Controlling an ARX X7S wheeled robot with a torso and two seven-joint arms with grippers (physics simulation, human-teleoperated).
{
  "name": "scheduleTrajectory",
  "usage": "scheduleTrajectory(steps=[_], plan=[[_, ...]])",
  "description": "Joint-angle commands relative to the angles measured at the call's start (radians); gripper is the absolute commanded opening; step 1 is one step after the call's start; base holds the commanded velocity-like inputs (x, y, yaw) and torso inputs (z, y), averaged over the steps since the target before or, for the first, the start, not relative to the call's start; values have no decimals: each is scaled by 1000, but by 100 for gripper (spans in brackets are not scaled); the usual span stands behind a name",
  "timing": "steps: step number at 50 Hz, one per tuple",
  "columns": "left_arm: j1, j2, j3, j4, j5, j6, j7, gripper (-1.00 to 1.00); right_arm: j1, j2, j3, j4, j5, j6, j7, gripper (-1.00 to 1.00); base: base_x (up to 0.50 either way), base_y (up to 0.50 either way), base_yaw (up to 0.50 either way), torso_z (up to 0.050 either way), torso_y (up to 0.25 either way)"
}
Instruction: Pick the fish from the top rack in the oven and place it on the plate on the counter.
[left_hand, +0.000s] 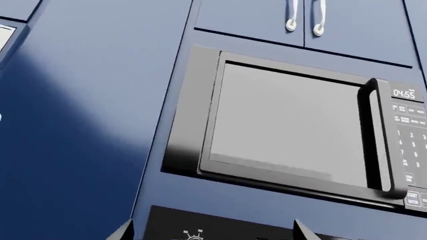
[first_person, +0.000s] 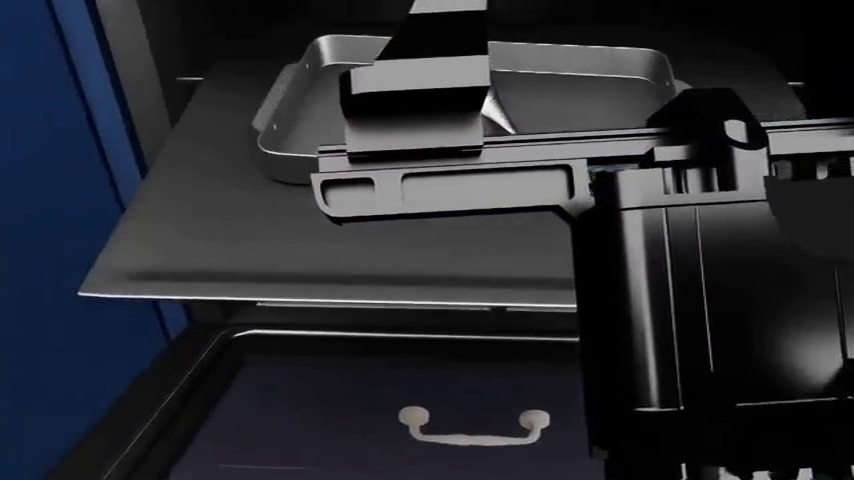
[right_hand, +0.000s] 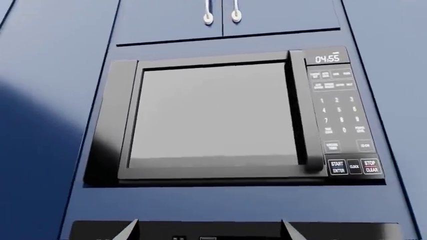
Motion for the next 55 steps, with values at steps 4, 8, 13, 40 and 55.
scheduleTrajectory(steps=[4,8,13,40,55], plan=[[12,4,1,7,-12,50,0,100,-16,1,-1,-2,7,-42,5,100,0,0,0,0,0],[17,-1,6,13,-14,55,-6,100,-15,5,-1,-3,9,-47,10,100,0,0,0,0,0],[-2,-9,18,4,-47,43,-32,100,-17,11,0,-5,11,-56,13,100,0,0,0,39,0],[-15,-35,66,15,-32,55,-51,100,-21,31,-16,-2,14,-90,26,100,0,0,0,43,7],[7,-46,74,20,-2,109,-44,100,-18,38,-27,21,33,-92,44,100,76,-1,0,26,0]])
